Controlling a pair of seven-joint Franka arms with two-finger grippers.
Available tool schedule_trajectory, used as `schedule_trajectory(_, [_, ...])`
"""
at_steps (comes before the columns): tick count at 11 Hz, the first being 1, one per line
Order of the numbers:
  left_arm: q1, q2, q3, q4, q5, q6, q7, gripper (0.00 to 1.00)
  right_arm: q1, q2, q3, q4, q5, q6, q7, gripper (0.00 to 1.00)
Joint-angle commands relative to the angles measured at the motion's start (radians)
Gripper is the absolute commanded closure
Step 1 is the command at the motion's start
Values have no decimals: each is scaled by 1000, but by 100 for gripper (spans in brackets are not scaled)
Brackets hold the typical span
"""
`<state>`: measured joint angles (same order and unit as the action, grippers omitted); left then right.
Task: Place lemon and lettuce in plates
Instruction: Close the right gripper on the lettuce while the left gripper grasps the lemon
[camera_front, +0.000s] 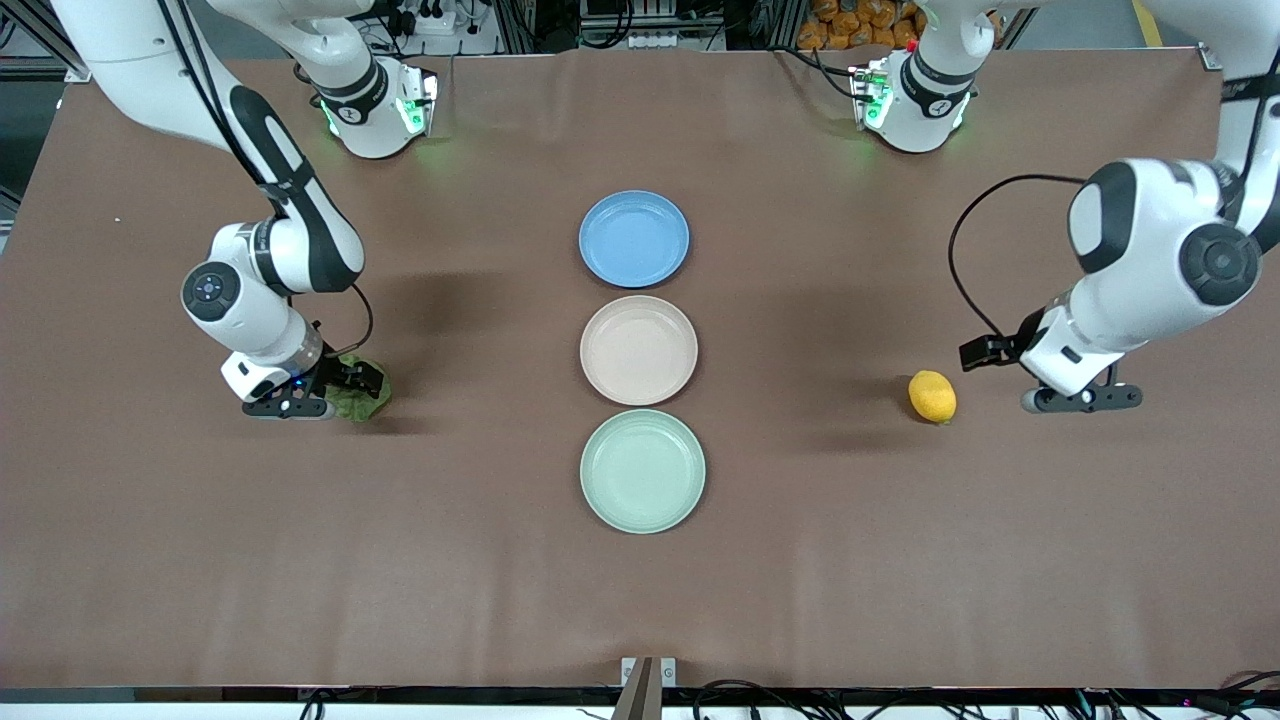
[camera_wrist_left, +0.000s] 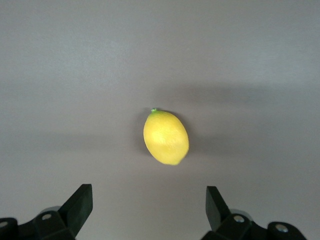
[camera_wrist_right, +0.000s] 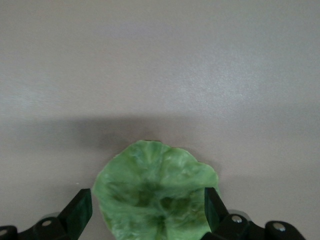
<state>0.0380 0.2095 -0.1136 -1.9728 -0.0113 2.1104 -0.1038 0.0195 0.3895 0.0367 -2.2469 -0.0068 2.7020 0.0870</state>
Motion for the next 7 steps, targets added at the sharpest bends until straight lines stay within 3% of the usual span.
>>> schedule_trajectory(1, [29,88,-8,20,24,98,-10,0,-10,26,-18,6,-24,28,7,7])
schedule_trajectory(4, [14,116,-11,22,56,117,-212,0,-10,39,-18,6,-24,41,22,55])
schedule_trajectory(7, [22,117,-11,-12,56,117,-240,0,-4,42,-18,6,-24,39,49,80])
